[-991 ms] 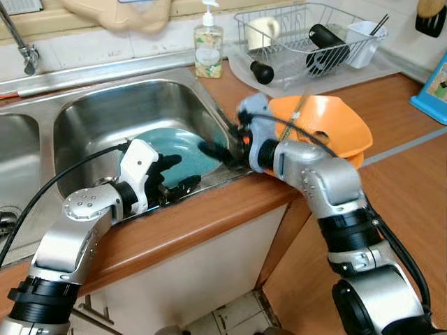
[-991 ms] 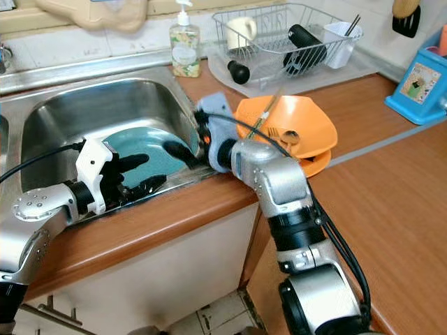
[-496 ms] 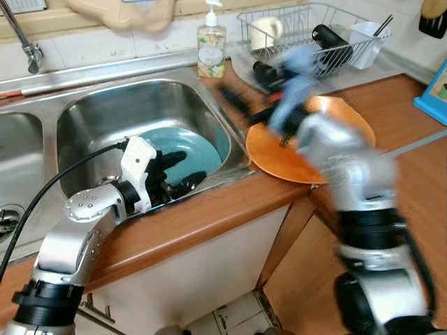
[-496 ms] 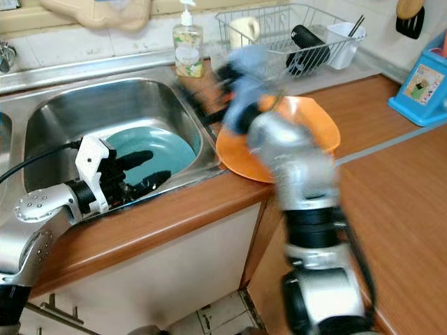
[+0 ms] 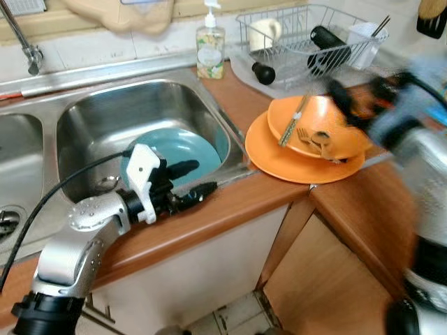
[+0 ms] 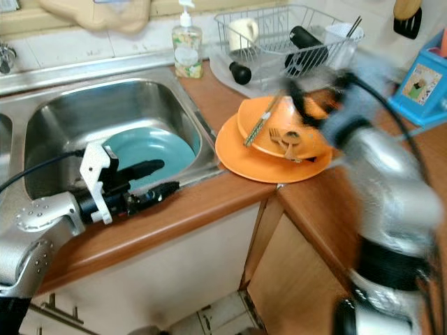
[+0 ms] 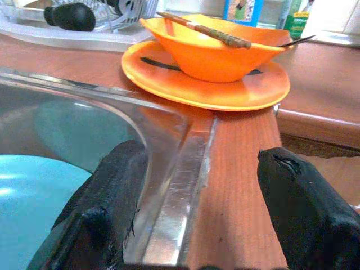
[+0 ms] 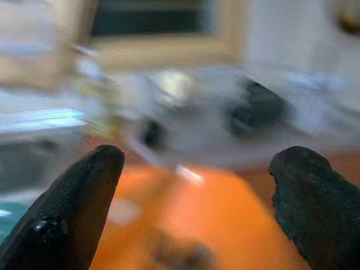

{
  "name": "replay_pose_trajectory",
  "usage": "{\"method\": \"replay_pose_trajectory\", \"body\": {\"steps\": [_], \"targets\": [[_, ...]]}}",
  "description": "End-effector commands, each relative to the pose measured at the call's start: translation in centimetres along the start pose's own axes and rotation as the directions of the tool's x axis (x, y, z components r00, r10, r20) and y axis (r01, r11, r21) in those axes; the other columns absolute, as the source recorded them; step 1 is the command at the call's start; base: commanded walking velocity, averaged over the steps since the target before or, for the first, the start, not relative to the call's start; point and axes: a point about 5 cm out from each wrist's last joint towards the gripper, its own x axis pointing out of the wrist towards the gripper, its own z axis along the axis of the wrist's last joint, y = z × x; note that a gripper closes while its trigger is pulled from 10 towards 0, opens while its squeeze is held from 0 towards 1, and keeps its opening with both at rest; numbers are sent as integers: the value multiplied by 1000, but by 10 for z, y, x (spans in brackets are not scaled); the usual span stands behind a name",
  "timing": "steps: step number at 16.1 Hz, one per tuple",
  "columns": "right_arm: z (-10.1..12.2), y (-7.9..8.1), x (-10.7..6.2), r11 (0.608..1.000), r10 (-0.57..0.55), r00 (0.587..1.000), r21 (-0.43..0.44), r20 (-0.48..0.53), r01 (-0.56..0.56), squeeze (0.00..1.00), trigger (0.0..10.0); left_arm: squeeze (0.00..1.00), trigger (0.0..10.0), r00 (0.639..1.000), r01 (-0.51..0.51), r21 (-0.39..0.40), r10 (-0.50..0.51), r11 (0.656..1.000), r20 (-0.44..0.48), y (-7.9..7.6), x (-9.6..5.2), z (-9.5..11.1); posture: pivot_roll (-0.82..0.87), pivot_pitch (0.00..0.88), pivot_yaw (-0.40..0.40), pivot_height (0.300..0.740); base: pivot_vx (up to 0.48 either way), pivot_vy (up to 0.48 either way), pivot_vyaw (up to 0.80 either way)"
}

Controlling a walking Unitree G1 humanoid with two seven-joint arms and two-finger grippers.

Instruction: Kitchen organization

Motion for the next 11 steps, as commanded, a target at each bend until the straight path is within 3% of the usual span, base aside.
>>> {"method": "replay_pose_trajectory", "body": {"steps": [1,4,5,8,9,11], "targets": [[0,-14,-8,996,-92,996,-16,-10,92,0,10000,0,10000,1000,28,3,-28,1000,3,-4,1,3,-156,0,17,740,0,0,0],[-21,-42,-24,951,-311,946,-35,-91,309,0,10000,0,10000,999,39,-4,-39,999,-1,-5,2,2,-161,0,21,740,0,0,0],[-33,-48,-28,936,-349,927,-96,-138,338,0,10000,0,10000,999,41,-4,-41,999,-3,-6,2,2,-161,0,21,740,0,0,0],[-62,-43,-32,939,-326,897,-211,-299,271,0,10000,0,10000,999,42,-4,-42,999,-9,-6,1,1,-161,0,21,740,0,0,0],[-73,-37,-32,948,-299,884,-220,-359,231,0,10000,0,10000,999,41,-3,-41,999,-11,-6,1,1,-161,0,21,740,0,0,0],[-80,-28,-29,957,-271,883,-206,-383,204,0,10000,0,10000,999,39,-3,-39,999,-11,-6,1,1,-153,0,12,740,0,0,0]]}}
